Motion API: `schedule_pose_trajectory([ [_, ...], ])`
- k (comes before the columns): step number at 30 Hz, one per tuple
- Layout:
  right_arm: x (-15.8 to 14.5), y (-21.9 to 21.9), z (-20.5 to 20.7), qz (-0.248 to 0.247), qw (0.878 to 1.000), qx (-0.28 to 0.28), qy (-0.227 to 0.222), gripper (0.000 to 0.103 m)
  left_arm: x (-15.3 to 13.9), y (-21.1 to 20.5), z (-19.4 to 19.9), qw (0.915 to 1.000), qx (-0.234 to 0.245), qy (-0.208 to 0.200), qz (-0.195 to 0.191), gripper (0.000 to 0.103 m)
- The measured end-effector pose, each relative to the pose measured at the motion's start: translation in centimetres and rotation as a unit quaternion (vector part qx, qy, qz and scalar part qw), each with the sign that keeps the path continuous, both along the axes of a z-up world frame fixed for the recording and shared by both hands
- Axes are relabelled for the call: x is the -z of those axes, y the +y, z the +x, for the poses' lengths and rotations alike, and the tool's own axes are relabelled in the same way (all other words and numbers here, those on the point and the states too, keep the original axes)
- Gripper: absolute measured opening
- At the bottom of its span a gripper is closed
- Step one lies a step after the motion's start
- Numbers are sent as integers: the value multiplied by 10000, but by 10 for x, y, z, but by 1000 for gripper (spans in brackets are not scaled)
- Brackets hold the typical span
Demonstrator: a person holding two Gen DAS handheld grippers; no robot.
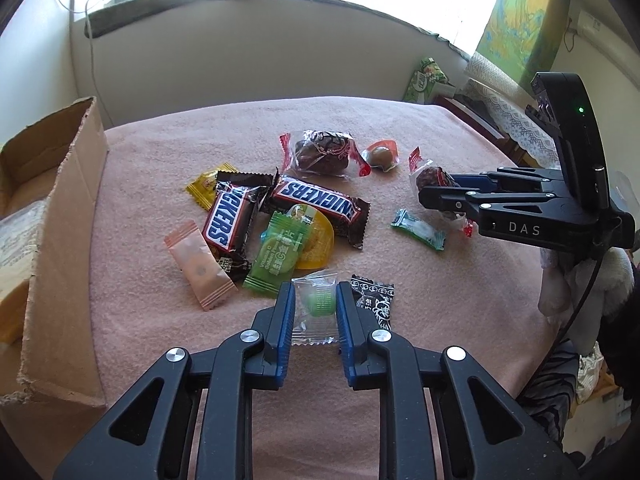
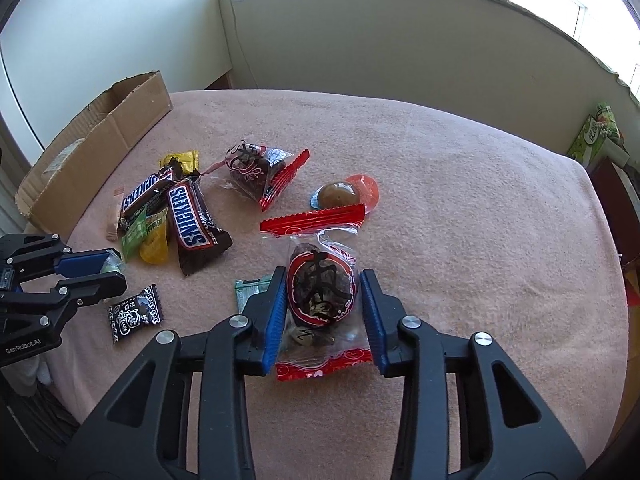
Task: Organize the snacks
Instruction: 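Grasp the green candy packet with the left gripper while the right grasps the red chocolate bag, then carry both held snacks into the box and open both grippers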
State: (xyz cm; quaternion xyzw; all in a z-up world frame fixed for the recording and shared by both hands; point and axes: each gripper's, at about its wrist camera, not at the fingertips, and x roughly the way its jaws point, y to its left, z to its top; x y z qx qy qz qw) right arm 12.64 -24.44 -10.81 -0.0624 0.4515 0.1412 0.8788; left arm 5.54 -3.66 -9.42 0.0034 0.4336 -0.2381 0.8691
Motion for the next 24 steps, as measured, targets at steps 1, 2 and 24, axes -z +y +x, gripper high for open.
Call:
schedule_pose_trajectory([
  [1,-2,0,-1,10,10000,12,-20,37,-1,1,0,10000,-18,-7,-16,19],
  [2,-4,0,-1,27,10000,19,-39,37,-2,3,0,10000,-29,-16,-40,19],
  [24,-53,49,-14,248,9975,-432,-497,36,-38,43,-2,9960,-501,-497,-549,19],
])
